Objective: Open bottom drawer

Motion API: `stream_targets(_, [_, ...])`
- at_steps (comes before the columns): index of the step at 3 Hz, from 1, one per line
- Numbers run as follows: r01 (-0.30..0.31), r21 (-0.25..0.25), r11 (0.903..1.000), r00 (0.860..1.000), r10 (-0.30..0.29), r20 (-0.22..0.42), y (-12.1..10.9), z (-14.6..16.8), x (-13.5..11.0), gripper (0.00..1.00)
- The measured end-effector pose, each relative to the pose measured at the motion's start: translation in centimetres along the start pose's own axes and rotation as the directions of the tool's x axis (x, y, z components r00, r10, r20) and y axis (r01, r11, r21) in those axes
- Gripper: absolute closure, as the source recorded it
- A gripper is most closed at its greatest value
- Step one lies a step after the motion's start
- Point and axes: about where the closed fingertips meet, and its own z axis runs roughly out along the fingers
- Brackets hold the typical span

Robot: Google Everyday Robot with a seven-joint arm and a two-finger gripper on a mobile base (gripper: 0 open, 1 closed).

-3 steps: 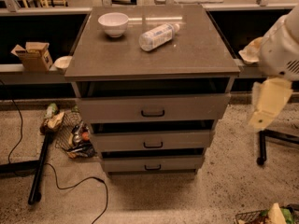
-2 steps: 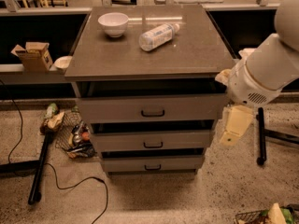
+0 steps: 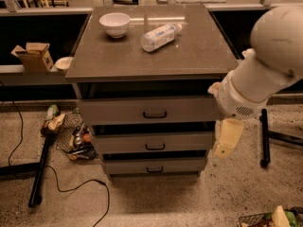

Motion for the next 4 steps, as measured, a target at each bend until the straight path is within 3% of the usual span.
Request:
stream_targets(1, [0.073,-0.069,0.9949,0.994,-0.078,-0.07,1.1,9.4,1.5,0.0])
stream_targets(2, [0.115,-0.144,0.9829,0.993,-0.119,-0.021,1.7,20.6,2.2,0.0])
stream_targets(4, [0.134,-0.157,0.9785,0.99,-0.14,-0.029,1.7,21.6,2.2,0.0])
